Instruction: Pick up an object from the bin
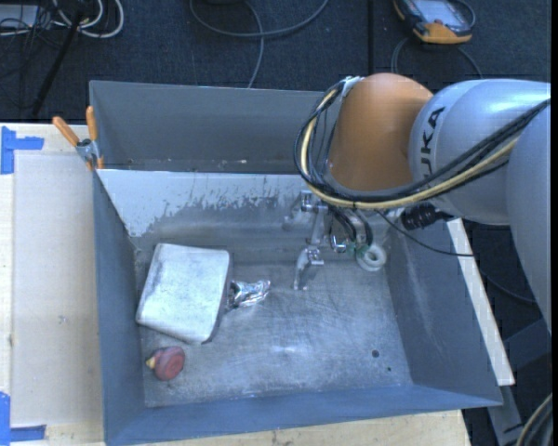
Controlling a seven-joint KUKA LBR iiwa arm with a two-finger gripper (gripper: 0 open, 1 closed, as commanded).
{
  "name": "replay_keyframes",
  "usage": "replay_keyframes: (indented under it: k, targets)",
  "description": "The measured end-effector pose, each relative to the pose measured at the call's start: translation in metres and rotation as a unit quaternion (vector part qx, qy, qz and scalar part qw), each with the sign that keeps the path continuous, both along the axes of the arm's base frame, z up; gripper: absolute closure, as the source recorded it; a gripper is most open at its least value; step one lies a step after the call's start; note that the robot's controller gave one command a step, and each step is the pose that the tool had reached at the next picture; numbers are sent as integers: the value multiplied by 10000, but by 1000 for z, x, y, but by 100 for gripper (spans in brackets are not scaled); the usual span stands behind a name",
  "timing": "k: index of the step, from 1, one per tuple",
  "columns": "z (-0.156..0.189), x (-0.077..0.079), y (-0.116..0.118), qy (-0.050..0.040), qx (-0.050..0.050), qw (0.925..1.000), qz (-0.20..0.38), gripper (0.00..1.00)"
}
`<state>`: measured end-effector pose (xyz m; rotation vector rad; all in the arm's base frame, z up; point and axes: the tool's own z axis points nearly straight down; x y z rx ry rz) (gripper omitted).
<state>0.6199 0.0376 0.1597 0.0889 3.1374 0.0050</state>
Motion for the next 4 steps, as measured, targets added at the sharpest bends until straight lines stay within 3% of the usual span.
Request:
replay_keyframes:
  k: [1,2,3,4]
  targets:
    - [-86,-24,2,-8,0,9942,-1075,0]
    - [-81,-27,59,18,-2,9849,-1731,0]
    - [-79,-26,57,-1,-13,9851,-1721,100]
    - [134,-19,31,-27,-2,9893,-1459,100]
